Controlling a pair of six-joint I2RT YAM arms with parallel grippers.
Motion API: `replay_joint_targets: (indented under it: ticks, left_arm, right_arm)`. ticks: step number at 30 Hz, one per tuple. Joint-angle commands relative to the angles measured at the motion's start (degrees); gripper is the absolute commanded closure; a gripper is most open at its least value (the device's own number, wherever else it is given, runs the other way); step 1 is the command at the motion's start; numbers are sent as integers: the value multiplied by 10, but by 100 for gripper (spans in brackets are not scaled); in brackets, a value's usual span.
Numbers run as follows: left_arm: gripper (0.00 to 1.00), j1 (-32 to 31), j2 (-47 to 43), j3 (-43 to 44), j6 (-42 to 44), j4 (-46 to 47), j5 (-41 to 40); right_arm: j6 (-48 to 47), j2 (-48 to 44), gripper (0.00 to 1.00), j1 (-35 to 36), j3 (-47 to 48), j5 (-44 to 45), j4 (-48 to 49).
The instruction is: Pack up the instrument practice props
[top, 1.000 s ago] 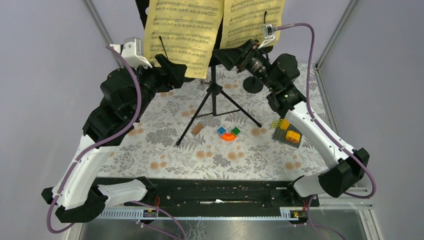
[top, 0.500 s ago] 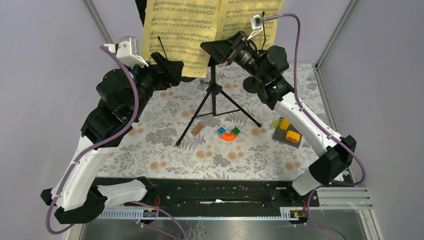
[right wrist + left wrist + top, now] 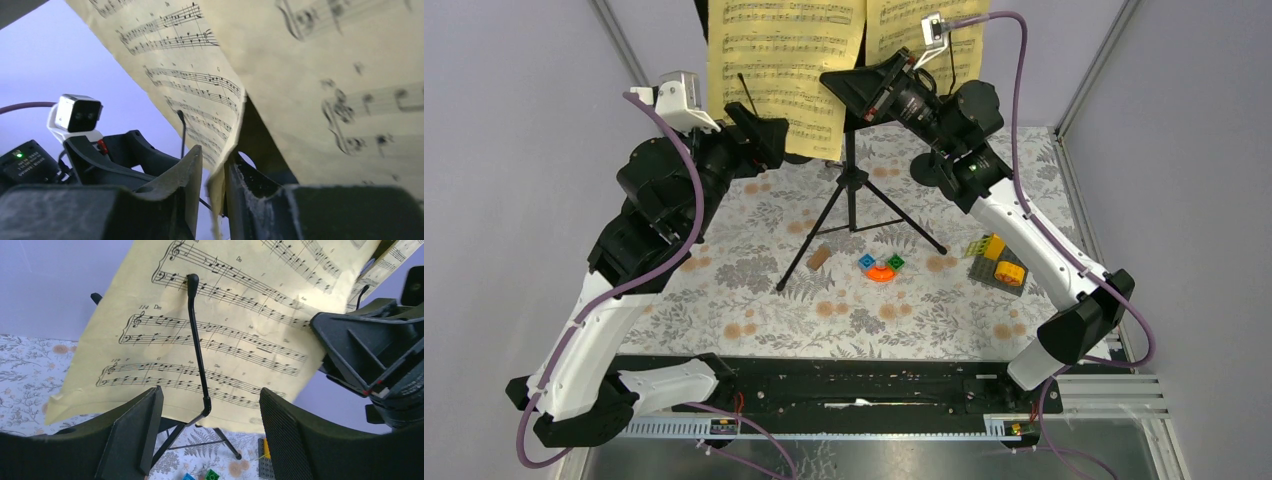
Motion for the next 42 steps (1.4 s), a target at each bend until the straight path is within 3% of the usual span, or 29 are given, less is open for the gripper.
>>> replay_joint_targets:
  ticks: [1, 9, 13, 23, 27, 42]
  left_arm:
    - [25, 0, -1, -6, 10, 42, -15]
    - [21, 0, 10, -2, 1, 72, -37]
    - [30, 0, 12, -10, -3, 90, -48]
    - [84, 0, 11, -23, -3, 111, -53]
    - [99, 0, 0, -29, 3, 116, -50]
    - [100, 0, -25, -56, 20, 130, -28]
  right_arm:
    - [-54, 1, 75, 13, 53, -9, -17]
    - [-123, 1, 97, 19, 76, -8, -61]
    - [-150, -2, 100, 22, 80, -13, -74]
    - [-195, -26, 100, 25, 65, -24, -84]
    - [-238, -50, 100, 26, 55, -19, -105]
    - [-345, -143, 100, 26, 41, -17, -195]
